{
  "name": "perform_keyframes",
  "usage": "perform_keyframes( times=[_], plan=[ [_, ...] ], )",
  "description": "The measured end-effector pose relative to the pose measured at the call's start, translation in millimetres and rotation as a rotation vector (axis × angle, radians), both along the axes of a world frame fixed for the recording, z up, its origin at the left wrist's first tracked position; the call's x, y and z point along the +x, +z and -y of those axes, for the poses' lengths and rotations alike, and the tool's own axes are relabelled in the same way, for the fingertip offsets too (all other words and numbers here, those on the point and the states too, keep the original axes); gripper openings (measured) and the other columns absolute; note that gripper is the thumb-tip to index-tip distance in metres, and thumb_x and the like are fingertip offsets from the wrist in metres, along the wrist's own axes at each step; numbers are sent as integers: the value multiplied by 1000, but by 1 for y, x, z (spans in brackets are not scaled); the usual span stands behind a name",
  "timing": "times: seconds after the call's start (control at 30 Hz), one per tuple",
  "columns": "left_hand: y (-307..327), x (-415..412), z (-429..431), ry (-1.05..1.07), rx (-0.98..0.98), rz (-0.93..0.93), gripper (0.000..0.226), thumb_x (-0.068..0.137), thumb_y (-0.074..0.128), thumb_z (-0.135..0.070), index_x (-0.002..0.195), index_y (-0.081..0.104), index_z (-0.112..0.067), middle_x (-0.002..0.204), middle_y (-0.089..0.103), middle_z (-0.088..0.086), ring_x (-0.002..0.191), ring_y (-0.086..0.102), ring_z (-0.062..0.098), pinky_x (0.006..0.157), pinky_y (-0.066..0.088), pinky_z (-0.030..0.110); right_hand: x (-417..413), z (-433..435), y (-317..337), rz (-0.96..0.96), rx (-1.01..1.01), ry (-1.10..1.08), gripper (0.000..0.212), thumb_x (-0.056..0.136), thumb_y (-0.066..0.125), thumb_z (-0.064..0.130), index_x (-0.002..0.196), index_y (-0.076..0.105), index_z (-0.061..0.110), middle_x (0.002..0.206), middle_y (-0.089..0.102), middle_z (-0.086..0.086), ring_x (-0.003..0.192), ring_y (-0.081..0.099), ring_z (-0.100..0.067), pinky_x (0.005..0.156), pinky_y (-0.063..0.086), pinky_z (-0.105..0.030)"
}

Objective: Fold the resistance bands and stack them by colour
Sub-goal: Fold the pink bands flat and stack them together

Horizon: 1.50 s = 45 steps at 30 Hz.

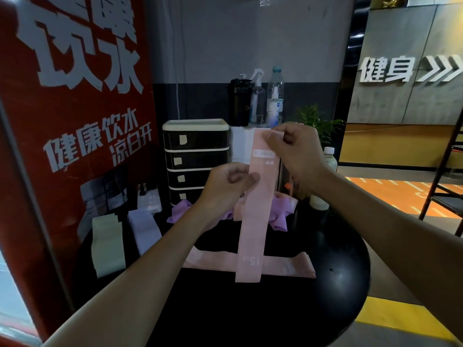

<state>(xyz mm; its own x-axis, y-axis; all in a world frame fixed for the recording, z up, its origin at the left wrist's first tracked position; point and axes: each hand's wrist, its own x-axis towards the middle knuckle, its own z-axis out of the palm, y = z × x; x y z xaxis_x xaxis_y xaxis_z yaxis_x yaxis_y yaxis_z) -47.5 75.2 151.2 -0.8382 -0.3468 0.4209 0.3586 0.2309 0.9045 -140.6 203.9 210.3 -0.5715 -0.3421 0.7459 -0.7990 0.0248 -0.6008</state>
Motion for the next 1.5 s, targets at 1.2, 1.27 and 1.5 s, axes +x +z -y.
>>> perform_keyframes(
  times=[1.2,1.27,1.5],
  plan=[
    [-90,76,101,201,97,451,30,85,70,6,112,61,-2,90,61,20,73,59,26,58,55,28,-23,-77,-144,399,80,-237,22,91,60,-1,81,65,18,82,67,2,76,62,-12,63,46,-12],
    [-96,71,105,347,65,387,26,85,72,4,107,62,-5,95,66,22,76,63,27,63,56,31,-22,-79,-158,421,136,-258,16,90,63,1,87,67,16,89,68,-3,79,62,-10,68,46,-18],
    [-113,60,105,553,-190,263,12,83,72,-1,86,67,-12,93,69,2,92,66,17,85,53,35,-9,-81,-180,366,265,-218,11,89,65,7,86,69,17,85,69,4,81,63,-8,67,47,-17]
  ],
)
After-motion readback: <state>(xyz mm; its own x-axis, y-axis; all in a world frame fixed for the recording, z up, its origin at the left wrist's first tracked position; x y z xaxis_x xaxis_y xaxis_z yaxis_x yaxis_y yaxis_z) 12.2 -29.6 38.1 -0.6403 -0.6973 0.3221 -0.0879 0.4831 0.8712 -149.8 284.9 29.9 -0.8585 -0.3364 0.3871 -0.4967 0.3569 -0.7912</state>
